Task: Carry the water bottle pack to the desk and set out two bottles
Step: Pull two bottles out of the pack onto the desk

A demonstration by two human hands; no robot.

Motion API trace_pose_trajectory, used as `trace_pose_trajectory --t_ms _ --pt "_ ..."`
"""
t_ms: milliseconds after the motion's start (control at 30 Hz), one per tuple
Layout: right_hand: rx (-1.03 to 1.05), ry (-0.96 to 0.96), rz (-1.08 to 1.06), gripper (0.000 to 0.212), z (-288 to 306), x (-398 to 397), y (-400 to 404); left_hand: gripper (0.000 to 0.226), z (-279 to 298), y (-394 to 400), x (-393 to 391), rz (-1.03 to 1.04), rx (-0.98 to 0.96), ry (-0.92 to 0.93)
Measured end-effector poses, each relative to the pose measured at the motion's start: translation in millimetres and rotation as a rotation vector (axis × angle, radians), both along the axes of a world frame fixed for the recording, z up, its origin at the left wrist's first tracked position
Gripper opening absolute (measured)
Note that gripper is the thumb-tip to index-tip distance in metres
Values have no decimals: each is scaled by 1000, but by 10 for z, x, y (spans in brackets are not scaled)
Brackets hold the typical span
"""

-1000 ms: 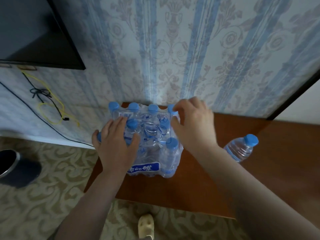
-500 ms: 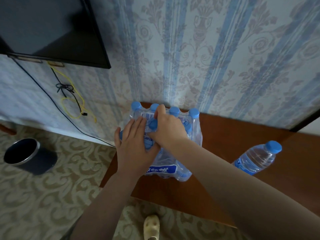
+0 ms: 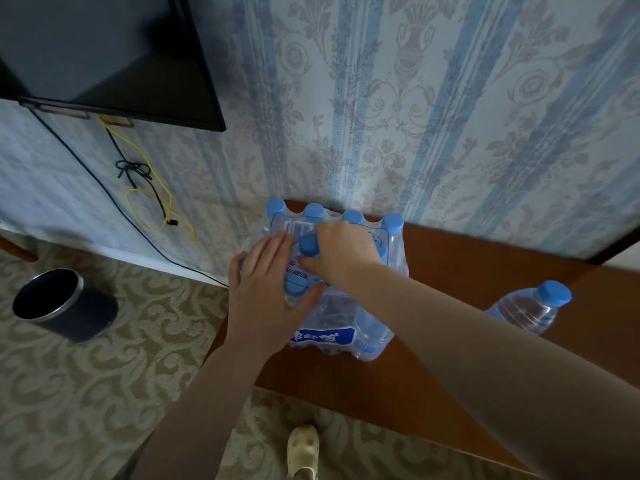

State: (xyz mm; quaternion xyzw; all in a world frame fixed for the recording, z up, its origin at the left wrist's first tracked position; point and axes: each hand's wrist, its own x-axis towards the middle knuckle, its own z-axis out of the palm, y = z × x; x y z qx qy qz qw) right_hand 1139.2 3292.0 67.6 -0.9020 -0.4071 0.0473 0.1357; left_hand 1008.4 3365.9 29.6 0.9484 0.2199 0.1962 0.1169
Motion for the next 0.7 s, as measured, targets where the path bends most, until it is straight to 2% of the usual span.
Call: trace_pose_trajectory --t_ms 133,367,500,700 --pt "15 50 44 35 -23 53 -59 82 16 -17 -8 -8 -6 -26" --pt "-31 -61 88 43 -28 28 -178 86 79 -74 -57 -11 -10 -9" --pt "187 -87 -22 42 231 25 -274 90 97 -92 -52 3 -37 16" --pt "536 -161 -159 51 989 8 -573 87 211 -353 158 52 -199 -41"
